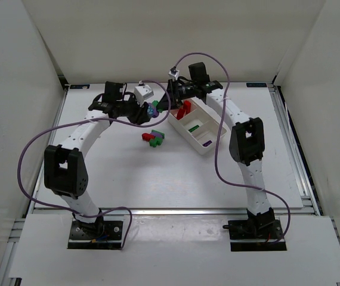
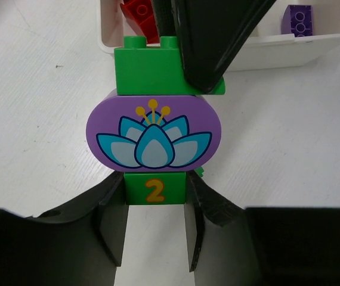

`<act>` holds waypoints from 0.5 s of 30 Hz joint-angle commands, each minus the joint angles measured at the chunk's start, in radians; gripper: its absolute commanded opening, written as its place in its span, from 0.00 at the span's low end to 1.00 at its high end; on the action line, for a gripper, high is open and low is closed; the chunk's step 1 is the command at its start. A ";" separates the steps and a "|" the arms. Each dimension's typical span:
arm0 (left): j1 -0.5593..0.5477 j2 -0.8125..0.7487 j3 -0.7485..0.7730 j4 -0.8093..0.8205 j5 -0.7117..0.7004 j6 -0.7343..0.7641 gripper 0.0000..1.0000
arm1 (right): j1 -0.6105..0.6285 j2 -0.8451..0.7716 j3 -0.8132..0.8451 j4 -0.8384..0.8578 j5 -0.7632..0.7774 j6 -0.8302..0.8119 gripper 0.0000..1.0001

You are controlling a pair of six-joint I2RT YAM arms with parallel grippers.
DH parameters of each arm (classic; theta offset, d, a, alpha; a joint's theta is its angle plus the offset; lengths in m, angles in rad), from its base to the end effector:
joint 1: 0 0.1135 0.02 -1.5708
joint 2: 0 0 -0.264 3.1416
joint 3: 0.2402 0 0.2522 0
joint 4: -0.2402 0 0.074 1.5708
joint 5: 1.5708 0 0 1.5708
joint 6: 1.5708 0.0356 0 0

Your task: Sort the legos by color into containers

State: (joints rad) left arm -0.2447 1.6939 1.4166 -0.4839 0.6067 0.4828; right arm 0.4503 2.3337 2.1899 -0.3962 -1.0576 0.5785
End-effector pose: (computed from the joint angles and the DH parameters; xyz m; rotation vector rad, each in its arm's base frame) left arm 0.3630 -0.1116 0.2949 1.0648 1.9627 -0.5752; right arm 0.4654 0.2594 0.2816 -0.5732 2.1941 1.6952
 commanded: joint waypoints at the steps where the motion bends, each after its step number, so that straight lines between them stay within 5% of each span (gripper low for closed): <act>1: -0.002 -0.077 -0.048 -0.033 0.002 -0.009 0.10 | -0.053 -0.060 0.011 0.008 0.037 -0.092 0.00; 15: 0.007 -0.108 -0.087 -0.024 0.001 -0.105 0.10 | -0.196 -0.163 -0.111 -0.084 0.078 -0.215 0.00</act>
State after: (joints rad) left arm -0.2470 1.6573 1.3193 -0.5152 0.5930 0.4187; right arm 0.2687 2.2559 2.1136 -0.4591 -0.9668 0.4255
